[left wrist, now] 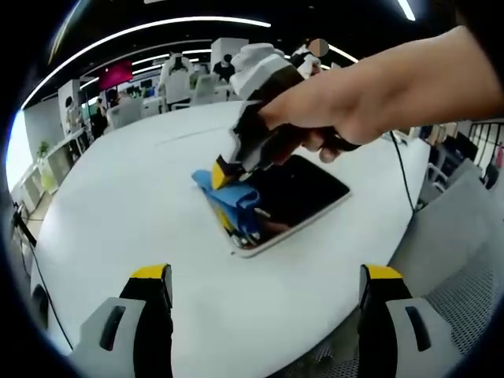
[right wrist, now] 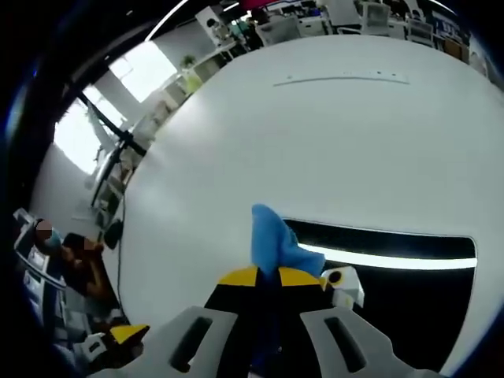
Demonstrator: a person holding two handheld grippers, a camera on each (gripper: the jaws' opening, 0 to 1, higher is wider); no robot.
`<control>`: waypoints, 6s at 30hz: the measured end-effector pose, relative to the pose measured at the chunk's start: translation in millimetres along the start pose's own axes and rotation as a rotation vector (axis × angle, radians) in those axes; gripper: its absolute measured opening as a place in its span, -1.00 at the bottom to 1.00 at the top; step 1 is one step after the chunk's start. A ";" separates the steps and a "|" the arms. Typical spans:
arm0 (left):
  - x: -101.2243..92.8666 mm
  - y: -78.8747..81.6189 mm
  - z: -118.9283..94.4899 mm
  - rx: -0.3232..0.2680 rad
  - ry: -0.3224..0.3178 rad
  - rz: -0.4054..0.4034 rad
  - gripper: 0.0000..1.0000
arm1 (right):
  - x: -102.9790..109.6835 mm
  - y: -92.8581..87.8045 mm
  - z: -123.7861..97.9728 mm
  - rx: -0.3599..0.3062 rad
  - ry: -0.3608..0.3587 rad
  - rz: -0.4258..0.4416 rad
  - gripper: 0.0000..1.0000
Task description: Wipe the mirror surface with the cleaning cloth until all visible marks leave the cleaned area.
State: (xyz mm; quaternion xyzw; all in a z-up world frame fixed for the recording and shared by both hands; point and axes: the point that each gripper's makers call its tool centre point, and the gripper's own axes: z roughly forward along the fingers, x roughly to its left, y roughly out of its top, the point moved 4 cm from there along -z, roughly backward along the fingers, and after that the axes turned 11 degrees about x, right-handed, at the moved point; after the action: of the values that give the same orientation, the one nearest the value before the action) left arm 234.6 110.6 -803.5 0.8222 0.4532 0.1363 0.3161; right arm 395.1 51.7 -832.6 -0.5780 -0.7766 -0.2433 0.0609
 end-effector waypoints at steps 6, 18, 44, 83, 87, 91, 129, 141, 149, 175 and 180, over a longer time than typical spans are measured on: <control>0.4 0.5 -0.5 -0.003 0.003 0.001 0.98 | 1.6 -4.2 -0.2 0.018 0.012 0.011 -0.94; 0.4 0.4 -0.2 -0.004 0.004 0.007 0.98 | 7.6 -15.4 -3.3 0.038 0.027 0.019 -0.94; 0.6 0.9 -2.1 -0.009 0.014 0.014 0.98 | 9.8 -27.3 -5.3 0.073 0.070 0.036 -0.96; 6.1 0.5 -1.6 -0.018 0.031 -0.008 0.98 | -41.3 -38.1 -27.6 0.057 0.019 0.061 -0.96; 6.3 0.3 -1.8 -0.017 0.030 -0.008 0.98 | -45.5 -39.4 -31.2 0.057 0.014 0.064 -0.96; 6.1 0.5 -2.2 -0.017 0.031 -0.007 0.98 | -51.7 -39.3 -32.7 0.055 0.010 0.067 -0.96; 5.3 0.1 -1.9 -0.016 0.034 0.000 0.98 | -116.2 -55.0 -66.0 0.036 -0.063 0.097 -0.96; 7.1 -0.5 -2.2 -0.013 0.047 0.000 0.98 | -134.8 -60.7 -75.6 0.033 -0.086 0.105 -0.96; 6.6 -1.0 -1.8 -0.008 0.040 -0.008 0.98 | -138.4 -63.4 -80.3 0.036 -0.087 0.095 -0.96; 17.3 -0.4 -6.4 -0.025 0.098 -0.024 0.98 | -162.6 -69.7 -93.1 0.045 -0.146 0.089 -0.96; 16.1 1.0 -6.2 -0.034 0.090 -0.020 0.98 | -161.8 -69.7 -91.7 0.050 -0.156 0.089 -0.96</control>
State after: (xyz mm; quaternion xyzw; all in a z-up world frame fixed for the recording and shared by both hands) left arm 240.9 126.1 -799.2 0.8053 0.4727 0.1778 0.3105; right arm 365.8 -144.7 -834.7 -0.6274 -0.7584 -0.1750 0.0256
